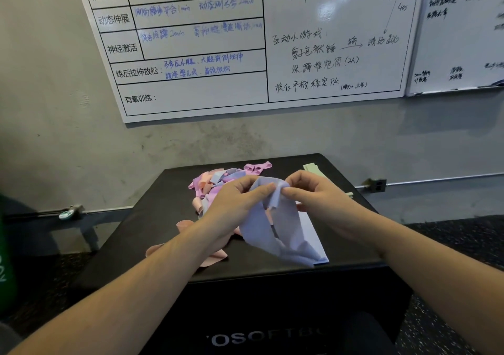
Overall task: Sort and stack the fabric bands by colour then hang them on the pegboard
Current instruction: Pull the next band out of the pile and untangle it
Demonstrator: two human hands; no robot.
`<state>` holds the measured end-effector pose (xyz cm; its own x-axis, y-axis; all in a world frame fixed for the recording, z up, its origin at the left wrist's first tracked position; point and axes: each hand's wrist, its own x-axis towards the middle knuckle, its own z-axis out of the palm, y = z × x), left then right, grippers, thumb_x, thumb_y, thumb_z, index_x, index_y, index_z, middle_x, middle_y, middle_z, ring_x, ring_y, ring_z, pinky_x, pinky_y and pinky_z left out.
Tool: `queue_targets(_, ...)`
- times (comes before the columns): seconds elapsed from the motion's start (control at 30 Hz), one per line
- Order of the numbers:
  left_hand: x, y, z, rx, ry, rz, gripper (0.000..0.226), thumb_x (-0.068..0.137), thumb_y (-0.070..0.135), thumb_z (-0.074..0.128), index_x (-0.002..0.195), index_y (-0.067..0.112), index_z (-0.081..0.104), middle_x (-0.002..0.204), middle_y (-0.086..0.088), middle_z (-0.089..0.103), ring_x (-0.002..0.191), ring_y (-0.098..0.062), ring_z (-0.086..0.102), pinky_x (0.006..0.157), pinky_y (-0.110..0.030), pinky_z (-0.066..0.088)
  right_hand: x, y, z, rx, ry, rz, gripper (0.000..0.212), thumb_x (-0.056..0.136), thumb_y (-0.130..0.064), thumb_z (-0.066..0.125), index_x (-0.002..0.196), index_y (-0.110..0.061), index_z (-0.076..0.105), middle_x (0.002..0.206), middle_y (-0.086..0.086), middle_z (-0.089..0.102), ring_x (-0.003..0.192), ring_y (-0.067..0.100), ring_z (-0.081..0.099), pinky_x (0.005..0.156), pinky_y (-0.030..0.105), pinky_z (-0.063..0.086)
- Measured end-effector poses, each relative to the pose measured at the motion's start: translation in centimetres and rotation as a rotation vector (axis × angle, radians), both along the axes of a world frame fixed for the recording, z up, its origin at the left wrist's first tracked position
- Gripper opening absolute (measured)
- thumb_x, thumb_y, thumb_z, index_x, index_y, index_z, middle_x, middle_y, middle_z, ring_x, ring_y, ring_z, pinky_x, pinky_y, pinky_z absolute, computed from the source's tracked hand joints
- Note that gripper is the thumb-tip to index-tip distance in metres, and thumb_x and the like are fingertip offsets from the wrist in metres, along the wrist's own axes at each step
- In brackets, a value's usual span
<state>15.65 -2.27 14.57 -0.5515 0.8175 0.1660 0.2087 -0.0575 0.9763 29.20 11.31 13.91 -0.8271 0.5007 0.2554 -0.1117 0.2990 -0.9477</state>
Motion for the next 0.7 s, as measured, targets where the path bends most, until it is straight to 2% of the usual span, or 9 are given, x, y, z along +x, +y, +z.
queue_targets(0.07,-0.2,-0.3,-0.1,-0.009,0.032,0.002,0.009,0.094,0.022,0.07,0.1,0.016,0.073,0.088,0.001,0.074,0.086,-0.01,0.064,0.079,-0.026,0.048,0.1,0.0,-0.1,-0.076,0.026,0.007,0.009,0.099,-0.01,0.059,0.091,-0.013,0.059,0.085,0.003,0.061,0.083,0.018,0.055,0.076,0.034,0.043)
queue_targets(0.13,-0.6,-0.5,-0.3,-0.04,0.055,-0.001,0.005,0.096,0.019,0.067,0.099,0.018,0.071,0.086,0.005,0.073,0.081,-0.007,0.064,0.073,-0.02,0.046,0.2,0.0,-0.1,-0.118,0.026,0.012,0.01,0.1,-0.006,0.055,0.091,-0.012,0.055,0.078,0.002,0.058,0.072,0.015,0.053,0.071,0.033,0.042)
queue_targets(0.23,-0.9,-0.6,-0.7,-0.08,0.089,0.001,0.011,0.099,0.02,0.063,0.102,0.017,0.073,0.092,0.005,0.074,0.082,-0.005,0.066,0.067,-0.016,0.047,0.3,0.1,0.0,-0.082,-0.037,-0.029,0.011,0.099,-0.01,0.053,0.089,-0.015,0.054,0.071,-0.008,0.053,0.061,0.006,0.049,0.058,0.024,0.038)
queue_targets(0.3,-0.8,-0.5,-0.9,-0.081,0.092,-0.007,0.015,0.1,0.022,0.062,0.106,0.018,0.075,0.102,0.001,0.075,0.091,-0.011,0.068,0.072,-0.021,0.047,0.3,0.3,0.0,-0.007,-0.069,-0.032,0.009,0.099,-0.021,0.058,0.091,-0.017,0.058,0.068,-0.016,0.056,0.06,-0.002,0.051,0.054,0.017,0.04)
queue_targets(0.37,-0.6,-0.5,-0.9,-0.077,0.076,-0.022,0.017,0.1,0.02,0.061,0.108,0.016,0.076,0.107,-0.002,0.075,0.098,-0.014,0.068,0.077,-0.022,0.048,0.3,0.5,-0.1,0.131,-0.105,-0.03,0.004,0.096,-0.029,0.066,0.096,-0.025,0.065,0.073,-0.022,0.061,0.068,-0.005,0.056,0.059,0.013,0.043)
queue_targets(0.43,-0.5,-0.5,-1.0,-0.056,0.045,-0.058,0.018,0.099,0.013,0.061,0.111,0.011,0.075,0.111,-0.007,0.075,0.107,-0.02,0.068,0.085,-0.024,0.052,0.4,0.6,-0.1,0.213,-0.117,-0.027,0.002,0.094,-0.029,0.069,0.095,-0.029,0.071,0.081,-0.017,0.066,0.075,-0.003,0.058,0.067,0.016,0.045)
queue_targets(0.53,-0.7,-0.6,-1.2,-0.021,-0.001,-0.114,0.021,0.1,0.009,0.061,0.116,0.014,0.073,0.116,-0.011,0.073,0.117,-0.032,0.065,0.101,-0.042,0.051,0.8,0.8,-0.2,0.161,-0.092,-0.002,0.006,0.095,-0.023,0.069,0.093,-0.025,0.074,0.088,-0.002,0.07,0.081,0.007,0.06,0.076,0.024,0.047)
queue_targets(0.63,-0.9,-0.6,-1.3,0.05,-0.08,-0.118,0.022,0.097,0.012,0.065,0.115,0.023,0.07,0.121,-0.019,0.07,0.12,-0.038,0.062,0.102,-0.049,0.05,1.1,0.8,-0.5,0.049,-0.094,0.037,0.004,0.095,-0.018,0.069,0.096,-0.019,0.073,0.085,-0.003,0.071,0.08,0.009,0.062,0.076,0.025,0.047)
queue_targets(0.7,-0.8,-0.4,-1.3,0.085,-0.105,-0.124,0.025,0.091,0.018,0.068,0.113,0.028,0.071,0.123,-0.024,0.067,0.118,-0.041,0.062,0.099,-0.048,0.05,1.2,0.5,-0.6,-0.035,-0.091,0.075,0.008,0.094,-0.014,0.069,0.102,-0.014,0.072,0.087,0.0,0.071,0.079,0.01,0.063,0.071,0.022,0.049)
